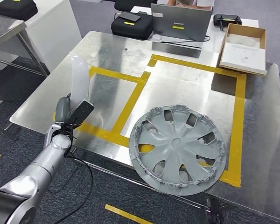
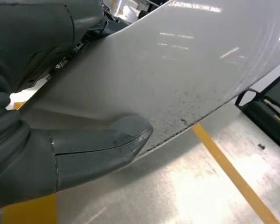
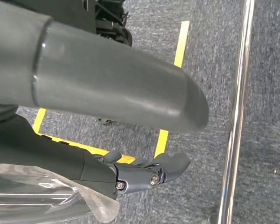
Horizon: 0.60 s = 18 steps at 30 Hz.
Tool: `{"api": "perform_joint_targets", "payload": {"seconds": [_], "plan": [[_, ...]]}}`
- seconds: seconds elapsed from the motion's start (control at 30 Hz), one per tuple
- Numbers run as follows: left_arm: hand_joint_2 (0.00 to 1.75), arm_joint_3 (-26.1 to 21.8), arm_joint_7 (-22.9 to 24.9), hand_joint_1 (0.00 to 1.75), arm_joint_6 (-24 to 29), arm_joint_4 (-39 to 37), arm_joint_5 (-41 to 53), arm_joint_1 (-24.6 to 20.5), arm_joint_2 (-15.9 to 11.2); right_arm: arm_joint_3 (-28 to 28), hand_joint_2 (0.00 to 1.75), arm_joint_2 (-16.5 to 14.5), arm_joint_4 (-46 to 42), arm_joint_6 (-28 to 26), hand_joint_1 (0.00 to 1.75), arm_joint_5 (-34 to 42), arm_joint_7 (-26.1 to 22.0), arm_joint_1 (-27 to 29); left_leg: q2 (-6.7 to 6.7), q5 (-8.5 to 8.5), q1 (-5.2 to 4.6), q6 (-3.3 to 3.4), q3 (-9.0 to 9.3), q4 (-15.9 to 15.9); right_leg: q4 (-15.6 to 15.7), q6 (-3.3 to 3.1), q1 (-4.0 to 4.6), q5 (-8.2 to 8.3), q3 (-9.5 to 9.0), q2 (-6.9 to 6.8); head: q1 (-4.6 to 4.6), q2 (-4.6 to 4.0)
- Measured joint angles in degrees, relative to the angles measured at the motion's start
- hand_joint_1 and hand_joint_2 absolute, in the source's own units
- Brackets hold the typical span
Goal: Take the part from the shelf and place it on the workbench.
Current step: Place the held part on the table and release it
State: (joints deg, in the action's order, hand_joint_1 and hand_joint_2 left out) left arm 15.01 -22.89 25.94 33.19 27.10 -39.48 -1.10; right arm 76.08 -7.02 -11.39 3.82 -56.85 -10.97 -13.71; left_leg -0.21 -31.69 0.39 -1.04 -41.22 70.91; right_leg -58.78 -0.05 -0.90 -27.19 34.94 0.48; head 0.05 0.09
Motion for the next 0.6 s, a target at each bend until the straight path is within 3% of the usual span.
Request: {"api": "perform_joint_targets", "payload": {"seconds": [0.03, 0.1, 0.13, 0.23, 0.3, 0.37, 0.43, 0.47, 0.53, 0.57, 0.6], "plan": [[1.75, 0.0, 0.0, 0.00, -0.2, -0.4, 0.1, 0.0, -0.1, 0.0, 0.00, 0.0, 0.0, 0.0, 0.00, 0.0, -0.1, 0.0, 0.00, -1.10, 0.00, -0.06, -1.40, 3.1, 0.0, -0.05, 0.03, -0.02, -0.01, 0.01, 0.00, 0.00], [1.75, 0.0, 0.1, 0.00, -0.4, -1.1, 0.4, 0.0, -0.1, 0.0, 0.00, 0.0, 0.0, -0.1, 0.00, 0.0, -0.2, 0.2, 0.00, -0.93, 0.00, 0.02, -2.24, 4.9, 0.0, -0.07, 0.09, -0.03, -0.06, 0.02, -0.01, 0.00], [1.31, 0.0, 0.1, 0.00, -0.4, -1.4, 0.5, -0.1, -0.1, 0.0, 0.00, 0.0, 0.0, -0.1, 0.00, 0.0, -0.3, 0.2, 0.00, 0.37, -0.02, 0.19, -1.51, 3.3, 0.0, -0.07, 0.12, -0.03, -0.11, 0.04, -0.01, 0.00], [0.00, -0.1, -0.1, 0.00, -0.3, -2.0, 0.6, -0.6, -0.1, 0.0, 0.00, -0.1, 0.0, -0.1, 0.00, 0.2, -0.6, 0.1, 0.00, 5.53, -0.29, 1.14, 3.71, -7.9, 0.0, 0.08, 0.27, -0.09, -0.20, 0.08, 0.04, 0.00], [0.00, -0.3, -0.5, 0.00, -0.5, -2.3, 0.4, -0.9, 0.1, 0.0, 0.00, -0.1, 0.0, -0.1, 0.00, 0.3, -0.8, 0.0, 0.01, 6.12, -0.60, 1.48, 5.40, -11.8, 0.1, 0.48, 0.32, -0.02, 0.03, 0.06, 0.08, 0.00], [0.00, -0.7, -1.2, 0.00, -0.8, -2.5, -0.1, -1.0, 0.4, 0.0, 0.00, -0.1, 0.0, -0.2, 0.00, 0.6, -1.0, 0.1, 0.01, 6.11, -0.67, 1.74, 5.60, -12.4, 0.3, 1.12, 0.29, 0.08, 0.10, 0.02, 0.08, 0.00], [0.00, -1.1, -2.1, 0.00, -1.0, -2.6, -0.8, -1.2, 0.9, 0.0, 0.00, -0.1, 0.0, -0.2, 0.00, 0.9, -1.1, 0.1, 0.05, 6.44, -0.46, 2.26, 5.93, -13.0, -0.8, 1.63, 0.26, -0.91, 0.76, -0.04, 0.13, 0.00], [0.00, -1.3, -2.6, 0.00, -1.0, -2.6, -1.2, -1.3, 1.2, -0.1, 0.00, -0.1, 0.0, -0.2, 0.00, 1.0, -1.2, 0.1, 0.08, 6.58, -0.33, 2.52, 6.08, -13.3, -3.0, 1.79, 0.26, -2.24, 1.83, -0.06, 0.19, 0.00], [0.00, -1.7, -3.6, 0.00, -1.2, -2.5, -2.4, -1.2, 1.9, -0.1, 0.00, -0.1, 0.0, -0.2, 0.00, 1.2, -1.2, 0.1, 0.09, 6.59, -0.30, 2.81, 6.10, -13.4, -10.3, 2.04, 0.23, -5.74, 5.29, -0.09, 0.24, 0.00], [0.00, -2.0, -4.2, 0.00, -1.3, -2.4, -3.1, -1.0, 2.4, -0.1, 0.00, -0.1, 0.0, -0.3, 0.00, 1.3, -1.2, 0.2, 0.09, 6.56, -0.31, 2.85, 6.09, -13.4, -13.9, 2.19, 0.22, -6.99, 7.05, -0.10, 0.21, 0.00], [0.00, -2.3, -4.7, 0.00, -1.3, -2.2, -3.9, -0.7, 2.9, -0.1, 0.00, -0.1, 0.0, -0.3, 0.00, 1.4, -1.2, 0.2, 0.08, 6.55, -0.30, 2.86, 6.10, -13.3, -15.8, 2.35, 0.20, -7.24, 8.07, -0.11, 0.20, 0.00]]}}
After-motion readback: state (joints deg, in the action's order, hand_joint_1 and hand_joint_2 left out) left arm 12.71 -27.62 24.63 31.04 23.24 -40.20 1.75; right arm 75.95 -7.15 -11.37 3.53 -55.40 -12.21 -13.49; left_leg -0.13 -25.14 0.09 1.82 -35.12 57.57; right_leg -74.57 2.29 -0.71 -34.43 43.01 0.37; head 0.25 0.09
